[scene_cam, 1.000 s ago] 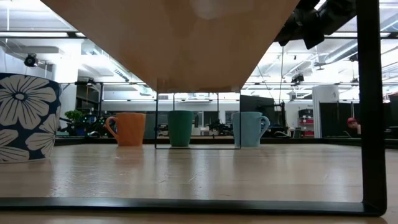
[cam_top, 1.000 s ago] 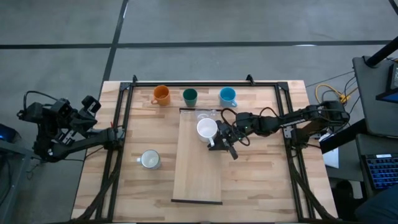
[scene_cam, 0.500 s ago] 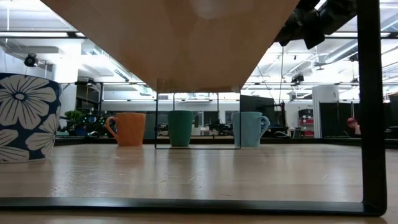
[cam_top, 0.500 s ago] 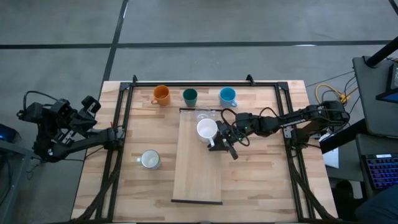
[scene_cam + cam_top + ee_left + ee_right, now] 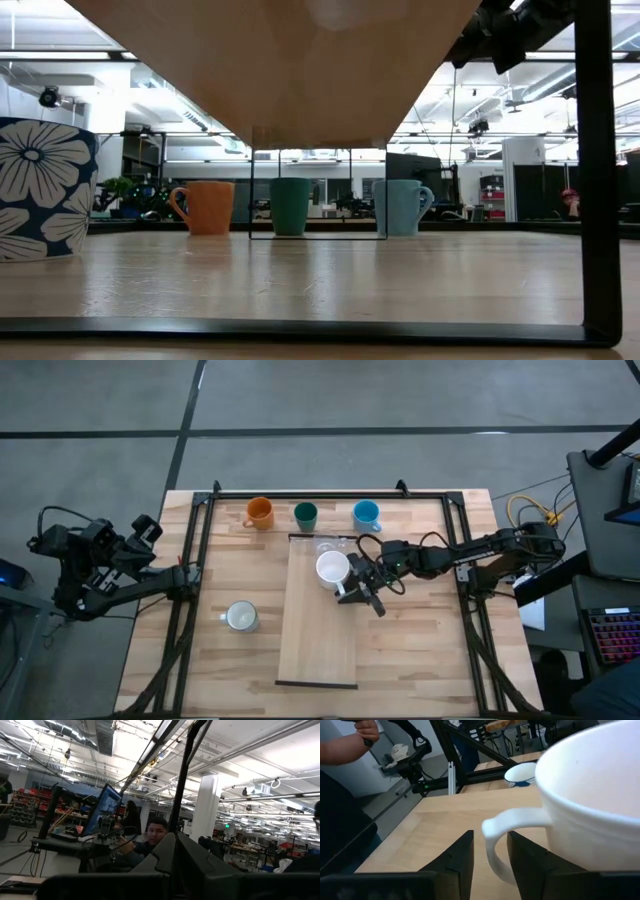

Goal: Stack small to large cups/mugs on shelf
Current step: Put the white mug on the shelf, then put the orange mug on the shelf

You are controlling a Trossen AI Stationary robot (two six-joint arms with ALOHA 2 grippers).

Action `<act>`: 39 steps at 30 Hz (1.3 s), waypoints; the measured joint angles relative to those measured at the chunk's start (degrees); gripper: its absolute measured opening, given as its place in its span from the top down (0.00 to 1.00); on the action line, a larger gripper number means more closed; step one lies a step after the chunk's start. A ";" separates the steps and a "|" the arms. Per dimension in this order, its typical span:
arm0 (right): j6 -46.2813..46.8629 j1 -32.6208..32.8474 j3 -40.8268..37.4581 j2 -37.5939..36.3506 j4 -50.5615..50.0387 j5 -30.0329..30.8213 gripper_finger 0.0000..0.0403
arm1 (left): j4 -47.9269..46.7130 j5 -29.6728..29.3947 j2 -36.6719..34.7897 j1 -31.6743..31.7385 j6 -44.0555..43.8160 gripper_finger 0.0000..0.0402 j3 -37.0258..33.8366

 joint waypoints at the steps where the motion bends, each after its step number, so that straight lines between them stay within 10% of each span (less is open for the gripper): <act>1: -0.26 0.00 0.00 -0.45 -0.67 0.01 0.72 | 0.00 0.00 0.00 -0.01 -0.02 0.99 0.00; 39: -6.27 -0.04 0.00 -9.73 -20.60 15.35 0.80 | 0.04 -0.15 0.00 -0.02 -1.49 0.99 -0.11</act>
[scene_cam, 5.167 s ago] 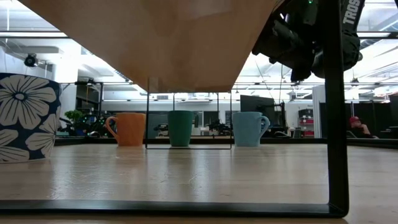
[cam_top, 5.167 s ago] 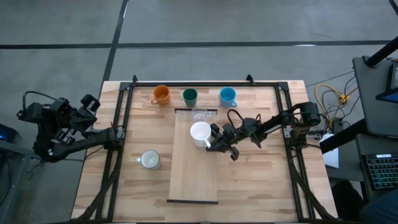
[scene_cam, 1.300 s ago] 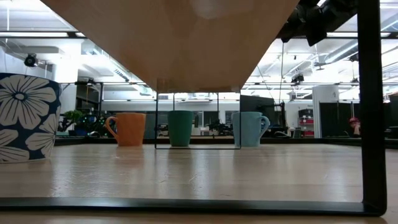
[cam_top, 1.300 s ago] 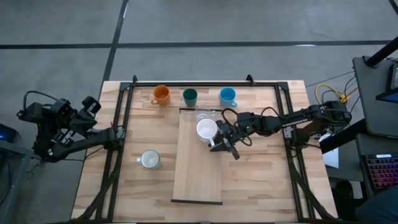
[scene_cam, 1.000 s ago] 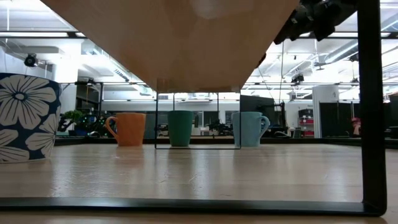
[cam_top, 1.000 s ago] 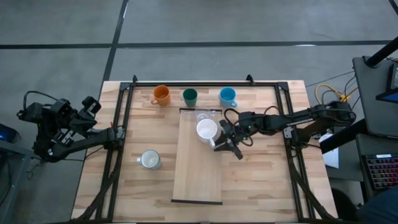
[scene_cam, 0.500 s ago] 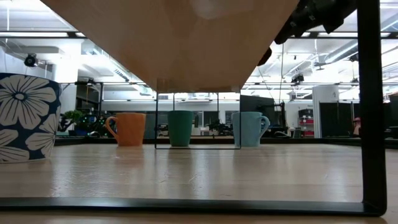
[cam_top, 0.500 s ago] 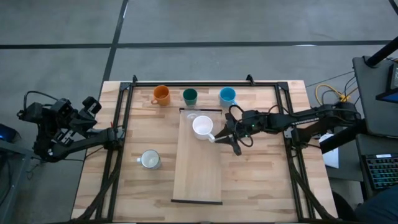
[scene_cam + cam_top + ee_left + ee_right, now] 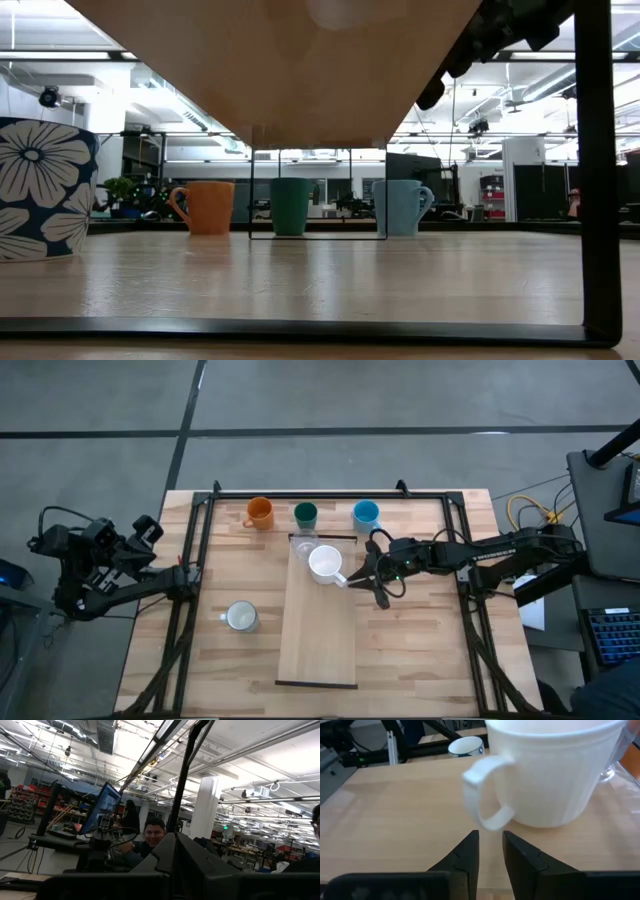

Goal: Stack small to large cups/mugs on shelf
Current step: Put the orange mug on the shelf

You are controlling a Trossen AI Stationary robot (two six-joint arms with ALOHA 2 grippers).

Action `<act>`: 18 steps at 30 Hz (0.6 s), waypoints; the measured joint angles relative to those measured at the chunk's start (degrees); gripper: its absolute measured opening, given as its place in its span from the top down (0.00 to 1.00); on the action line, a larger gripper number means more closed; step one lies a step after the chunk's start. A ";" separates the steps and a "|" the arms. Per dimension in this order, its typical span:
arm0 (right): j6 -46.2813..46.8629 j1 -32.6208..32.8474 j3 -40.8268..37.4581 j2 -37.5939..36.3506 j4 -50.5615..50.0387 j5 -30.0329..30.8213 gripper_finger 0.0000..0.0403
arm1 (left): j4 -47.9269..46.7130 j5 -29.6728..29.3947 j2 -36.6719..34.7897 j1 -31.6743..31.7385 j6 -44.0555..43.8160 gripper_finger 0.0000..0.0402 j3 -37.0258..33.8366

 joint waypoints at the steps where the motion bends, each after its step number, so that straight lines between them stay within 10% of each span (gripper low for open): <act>1: 0.10 0.00 0.00 0.00 0.03 0.05 0.81 | 0.00 -0.01 0.00 0.00 0.00 0.99 0.00; 18: 3.23 1.67 0.00 -11.83 -11.48 7.02 0.84 | 0.00 0.00 0.00 0.02 2.08 0.99 -0.17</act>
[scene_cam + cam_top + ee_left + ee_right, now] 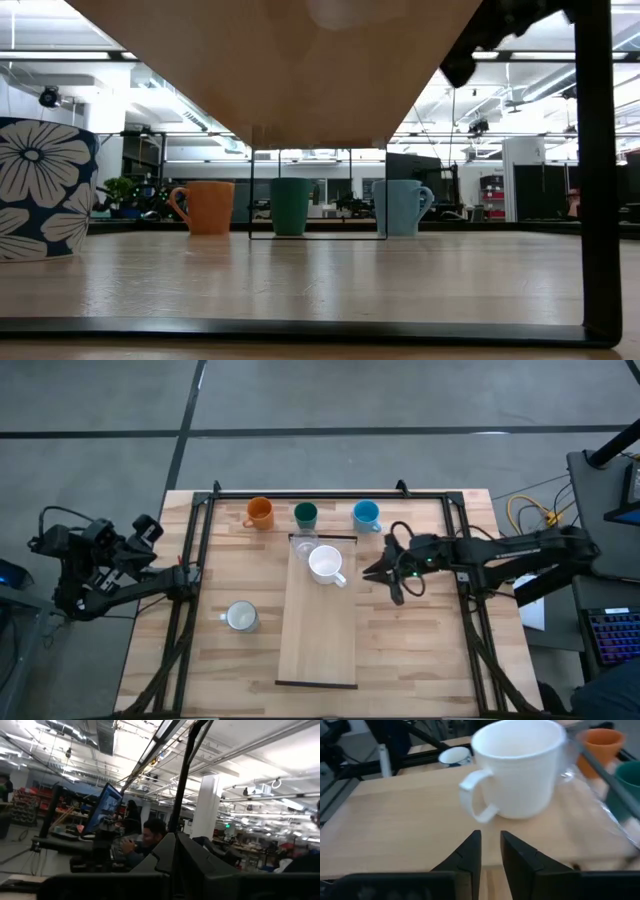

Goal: Stack small to large cups/mugs on shelf
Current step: Put the orange mug on the shelf

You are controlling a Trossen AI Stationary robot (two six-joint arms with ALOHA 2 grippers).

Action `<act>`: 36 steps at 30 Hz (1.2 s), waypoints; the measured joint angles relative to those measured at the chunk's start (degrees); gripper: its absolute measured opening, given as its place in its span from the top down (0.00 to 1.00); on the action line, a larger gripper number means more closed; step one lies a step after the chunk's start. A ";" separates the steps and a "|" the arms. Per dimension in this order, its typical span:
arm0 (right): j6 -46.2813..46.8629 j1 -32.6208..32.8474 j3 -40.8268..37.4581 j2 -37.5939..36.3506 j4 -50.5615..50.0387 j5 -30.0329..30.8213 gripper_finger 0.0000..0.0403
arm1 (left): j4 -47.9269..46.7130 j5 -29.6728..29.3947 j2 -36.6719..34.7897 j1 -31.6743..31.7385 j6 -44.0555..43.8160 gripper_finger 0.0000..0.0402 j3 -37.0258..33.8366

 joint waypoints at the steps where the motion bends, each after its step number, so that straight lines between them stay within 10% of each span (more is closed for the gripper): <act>1: 0.52 0.35 0.00 -1.22 -1.78 1.45 0.84 | 0.06 -0.04 0.00 0.01 1.17 0.99 0.03; 14: 9.98 1.86 0.00 -6.94 -17.28 37.33 0.85 | -1.69 -17.26 -0.02 0.02 18.30 0.99 -0.21; 23: 16.92 -5.17 -0.02 -3.81 -18.07 37.19 0.85 | -3.30 -41.52 0.91 0.02 21.05 0.99 -2.64; 36: 18.83 -15.86 -0.02 0.56 -17.84 35.76 0.85 | -4.22 -43.63 0.73 0.00 23.44 0.99 -10.65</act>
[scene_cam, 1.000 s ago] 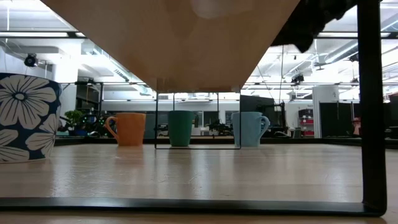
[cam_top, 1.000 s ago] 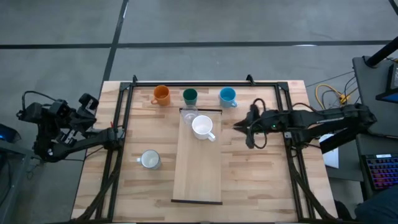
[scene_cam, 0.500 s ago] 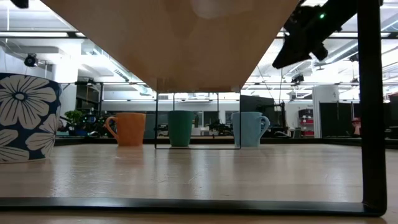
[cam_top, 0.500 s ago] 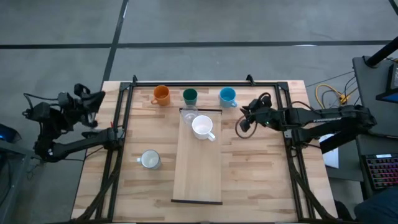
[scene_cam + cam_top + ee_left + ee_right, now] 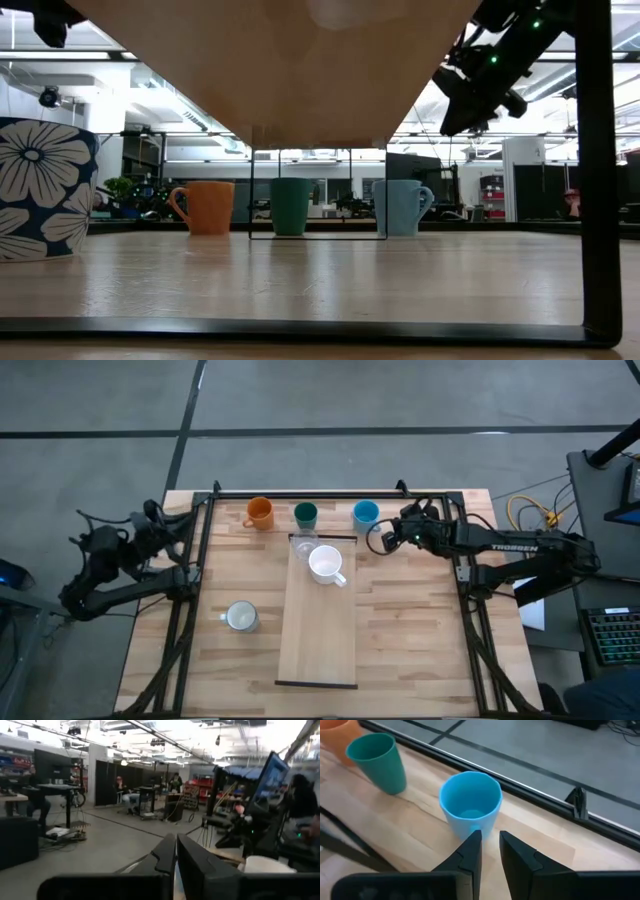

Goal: Stack small to large cups/mugs on shelf
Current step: Put the orange mug on the shelf

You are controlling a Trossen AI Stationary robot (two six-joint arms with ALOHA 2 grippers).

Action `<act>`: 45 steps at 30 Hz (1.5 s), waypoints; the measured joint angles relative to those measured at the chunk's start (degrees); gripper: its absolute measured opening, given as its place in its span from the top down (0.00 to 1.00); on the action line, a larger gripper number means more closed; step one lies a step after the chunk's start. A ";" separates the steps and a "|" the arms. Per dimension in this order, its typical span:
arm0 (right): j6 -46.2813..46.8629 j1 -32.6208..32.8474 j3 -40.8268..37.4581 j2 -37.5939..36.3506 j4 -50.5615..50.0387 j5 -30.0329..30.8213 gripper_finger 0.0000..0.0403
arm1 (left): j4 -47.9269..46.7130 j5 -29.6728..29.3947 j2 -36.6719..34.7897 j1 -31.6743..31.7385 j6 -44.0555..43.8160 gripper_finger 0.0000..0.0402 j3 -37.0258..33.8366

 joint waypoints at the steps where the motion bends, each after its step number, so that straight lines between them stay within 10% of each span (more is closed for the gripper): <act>1: 0.61 -0.22 0.00 0.13 0.05 0.00 0.85 | -0.50 -0.05 0.01 0.01 0.93 0.99 -0.18; 8: 5.11 -0.32 0.00 -0.14 0.20 0.00 0.85 | -5.01 -0.89 0.11 0.01 6.53 0.99 -0.82; 13: 6.13 -0.47 0.00 -0.16 0.21 0.00 0.85 | -11.25 -11.99 0.54 0.00 7.28 0.99 -0.92; 26: 11.57 -1.92 0.00 -0.18 4.41 -0.03 0.85 | -19.00 -20.98 9.06 0.00 -17.42 0.99 -0.91; 45: 8.77 -1.79 0.00 -0.25 12.04 -19.85 0.85 | -33.99 4.59 34.14 4.46 -3.94 0.99 10.22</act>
